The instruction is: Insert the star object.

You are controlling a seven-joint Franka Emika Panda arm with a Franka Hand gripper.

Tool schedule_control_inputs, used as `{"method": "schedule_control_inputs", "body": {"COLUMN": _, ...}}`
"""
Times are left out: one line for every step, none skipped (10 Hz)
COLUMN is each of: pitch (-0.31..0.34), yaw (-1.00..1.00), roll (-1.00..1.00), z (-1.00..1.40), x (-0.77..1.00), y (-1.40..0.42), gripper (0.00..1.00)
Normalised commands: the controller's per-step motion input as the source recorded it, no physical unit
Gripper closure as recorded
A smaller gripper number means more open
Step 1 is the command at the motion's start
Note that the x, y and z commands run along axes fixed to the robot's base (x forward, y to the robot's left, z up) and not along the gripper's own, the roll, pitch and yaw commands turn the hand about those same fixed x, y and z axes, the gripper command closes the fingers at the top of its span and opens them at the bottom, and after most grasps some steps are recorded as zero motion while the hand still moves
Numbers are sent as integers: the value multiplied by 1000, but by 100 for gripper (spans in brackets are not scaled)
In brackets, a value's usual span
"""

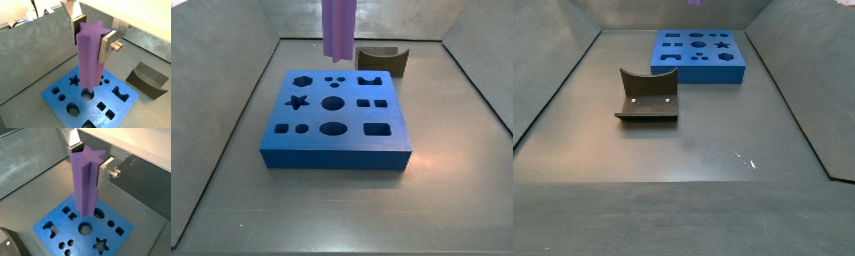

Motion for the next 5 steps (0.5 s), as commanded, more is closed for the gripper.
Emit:
{"method": "schedule_control_inputs", "body": {"pitch": 26, "yaw": 100, "roll": 59, "z": -391, "x": -34, "y": 251, "gripper": 100}}
{"method": "schedule_control_inputs", "body": {"pitch": -83, "yaw": 329, "roll": -123, "z": -577, "x": -629, "y": 520, "gripper": 100}}
{"method": "schedule_control_inputs", "body": {"pitch": -33, "yaw": 434, "roll": -181, "z": -654, "x": -609, "y": 297, "gripper": 100}}
{"method": "schedule_control_inputs", "body": {"pitch": 0, "yaw": 620, "roll": -273, "z": -460, "x": -480, "y": 71, "gripper": 100}}
{"method": "schedule_control_inputs", "body": {"pitch": 29, "yaw": 689, "roll": -293, "z": -211, "x": -194, "y": 0, "gripper": 100}}
